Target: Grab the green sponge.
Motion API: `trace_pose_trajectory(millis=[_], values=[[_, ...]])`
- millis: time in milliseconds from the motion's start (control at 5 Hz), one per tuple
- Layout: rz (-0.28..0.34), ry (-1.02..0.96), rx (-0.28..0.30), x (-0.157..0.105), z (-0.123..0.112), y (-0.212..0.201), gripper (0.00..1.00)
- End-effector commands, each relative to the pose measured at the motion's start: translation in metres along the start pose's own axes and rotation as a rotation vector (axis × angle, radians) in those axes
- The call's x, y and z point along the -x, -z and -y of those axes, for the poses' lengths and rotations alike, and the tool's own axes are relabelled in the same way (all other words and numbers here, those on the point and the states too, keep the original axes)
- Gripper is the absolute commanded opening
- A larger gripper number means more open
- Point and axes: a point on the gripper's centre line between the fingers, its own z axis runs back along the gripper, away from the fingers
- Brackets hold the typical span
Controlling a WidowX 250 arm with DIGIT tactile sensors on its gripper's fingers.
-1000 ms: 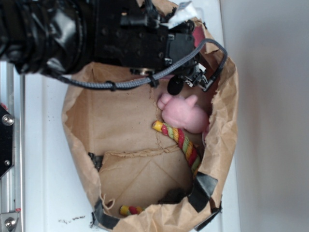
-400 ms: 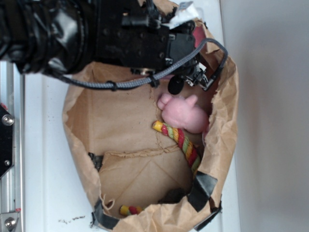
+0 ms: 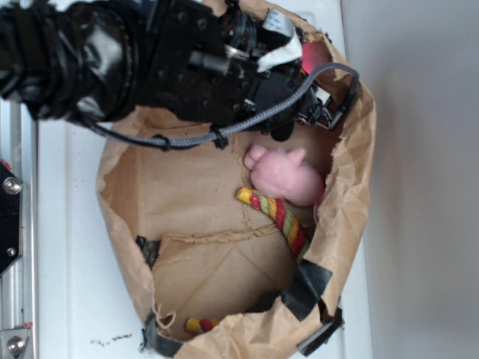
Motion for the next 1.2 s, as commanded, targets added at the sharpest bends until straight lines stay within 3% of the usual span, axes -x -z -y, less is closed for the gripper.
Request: trace_pose_trajectory(millis=[0, 400, 600, 1000], values=[[0.045, -0.026, 0.007, -0.022, -0.004, -0.001, 1.0], [0.007, 0.031, 0.008, -0.01, -0.003, 0.004, 0.97], [-0.03, 0.056, 0.028, -0.012, -0.003, 0.004, 0.0], [-0.101, 0.167, 0.055, -0.019, -0.004, 0.001, 0.0]])
